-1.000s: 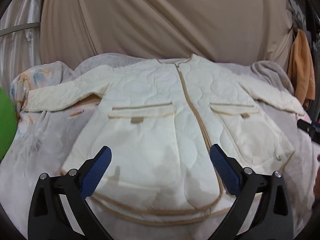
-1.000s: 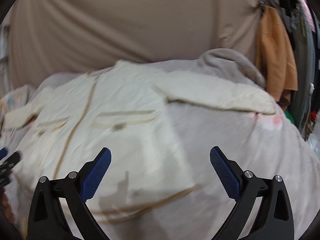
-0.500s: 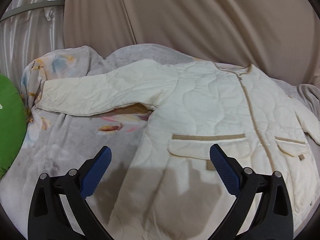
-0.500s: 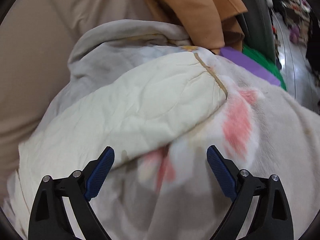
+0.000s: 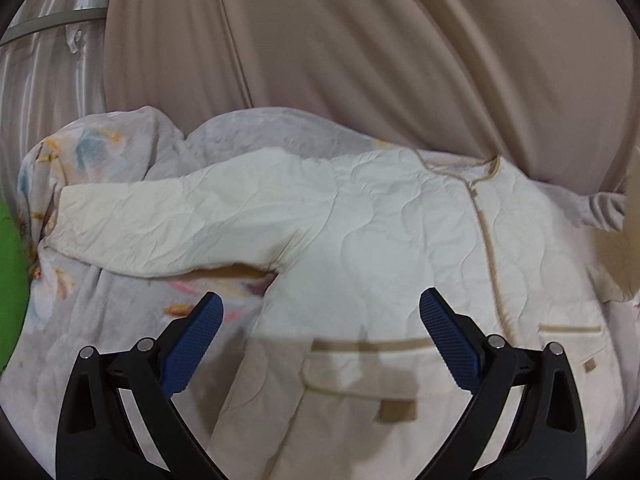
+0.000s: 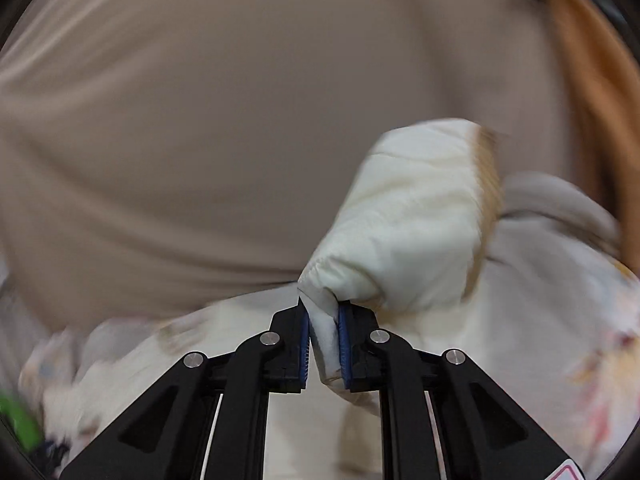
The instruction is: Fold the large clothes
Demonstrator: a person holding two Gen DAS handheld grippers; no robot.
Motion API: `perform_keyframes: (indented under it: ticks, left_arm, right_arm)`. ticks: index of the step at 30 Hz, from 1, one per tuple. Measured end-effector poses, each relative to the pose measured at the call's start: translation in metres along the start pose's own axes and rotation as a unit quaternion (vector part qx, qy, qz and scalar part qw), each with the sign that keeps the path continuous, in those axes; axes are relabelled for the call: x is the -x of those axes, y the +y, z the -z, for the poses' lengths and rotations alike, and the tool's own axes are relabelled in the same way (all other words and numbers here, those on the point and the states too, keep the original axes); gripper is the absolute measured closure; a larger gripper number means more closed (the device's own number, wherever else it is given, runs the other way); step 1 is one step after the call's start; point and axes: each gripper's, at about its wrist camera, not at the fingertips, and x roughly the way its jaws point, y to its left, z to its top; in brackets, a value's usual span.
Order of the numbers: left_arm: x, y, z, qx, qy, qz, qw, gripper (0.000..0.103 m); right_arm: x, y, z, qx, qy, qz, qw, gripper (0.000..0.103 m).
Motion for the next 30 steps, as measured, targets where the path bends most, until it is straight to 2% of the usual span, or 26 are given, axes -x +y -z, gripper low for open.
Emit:
perform_keyframes:
  ticks: [3, 5, 8, 10, 11, 13, 14, 15, 17, 19, 21, 23, 24, 25, 26, 30]
  left_arm:
    - [-0.003, -0.005, -0.016, 0.012, -0.002, 0.033, 0.9994, 0.006]
    - [-0.008, -0.009, -0.025, 0.015, 0.001, 0.060, 0.9981, 0.006]
    - [-0.027, -0.015, -0.034, 0.019, 0.016, 0.075, 0.9969, 0.006]
    - [-0.046, -0.013, -0.033, 0.024, 0.044, 0.086, 0.9950, 0.006]
    - [-0.055, -0.010, -0.031, 0.029, 0.057, 0.089, 0.9940, 0.006]
    - [-0.076, -0.006, -0.027, 0.037, 0.087, 0.103, 0.9902, 0.006]
    - [-0.087, -0.004, -0.025, 0.043, 0.104, 0.106, 0.9880, 0.006]
    - [-0.095, -0.003, -0.023, 0.049, 0.114, 0.109, 0.9862, 0.006]
    - [-0.114, -0.002, -0.021, 0.065, 0.138, 0.128, 0.9800, 0.006]
    - [-0.129, -0.004, -0.019, 0.077, 0.157, 0.149, 0.9733, 0.010]
    - [-0.141, -0.011, -0.019, 0.078, 0.169, 0.170, 0.9678, 0.024]
    - [-0.151, -0.023, -0.021, 0.061, 0.175, 0.183, 0.9654, 0.065]
    - [-0.154, -0.029, -0.023, 0.054, 0.176, 0.176, 0.9670, 0.072]
    - [-0.155, -0.032, -0.026, 0.052, 0.170, 0.168, 0.9696, 0.090]
    - [-0.154, -0.032, -0.031, 0.053, 0.161, 0.171, 0.9707, 0.097]
    - [-0.126, -0.017, -0.060, 0.060, 0.095, 0.179, 0.9774, 0.099]
  right_arm:
    - [-0.035, 0.122, 0.032, 0.098, 0.050, -0.108, 0.988, 0.090]
    - [-0.066, 0.189, 0.075, 0.158, 0.099, -0.145, 0.972, 0.086]
    - [-0.111, 0.246, 0.150, 0.225, 0.181, -0.151, 0.945, 0.065]
    - [-0.122, 0.259, 0.187, 0.261, 0.214, -0.129, 0.932, 0.065]
    - [-0.118, 0.258, 0.197, 0.274, 0.220, -0.126, 0.928, 0.065]
    - [-0.096, 0.247, 0.197, 0.273, 0.214, -0.135, 0.928, 0.065]
    - [-0.083, 0.233, 0.188, 0.264, 0.206, -0.136, 0.932, 0.061]
    - [-0.074, 0.216, 0.181, 0.252, 0.196, -0.132, 0.938, 0.053]
    - [-0.054, 0.176, 0.161, 0.219, 0.173, -0.113, 0.954, 0.043]
    - [-0.048, 0.133, 0.144, 0.191, 0.156, -0.066, 0.967, 0.041]
    - [-0.046, 0.088, 0.129, 0.148, 0.148, -0.006, 0.978, 0.039]
    - [-0.050, 0.044, 0.113, 0.083, 0.144, 0.029, 0.986, 0.039]
    - [-0.053, 0.026, 0.108, 0.053, 0.144, 0.041, 0.987, 0.039]
    - [-0.056, 0.014, 0.106, 0.034, 0.145, 0.048, 0.988, 0.039]
    - [-0.063, 0.002, 0.105, 0.011, 0.151, 0.055, 0.987, 0.039]
    - [-0.081, -0.008, 0.103, -0.012, 0.160, 0.065, 0.985, 0.039]
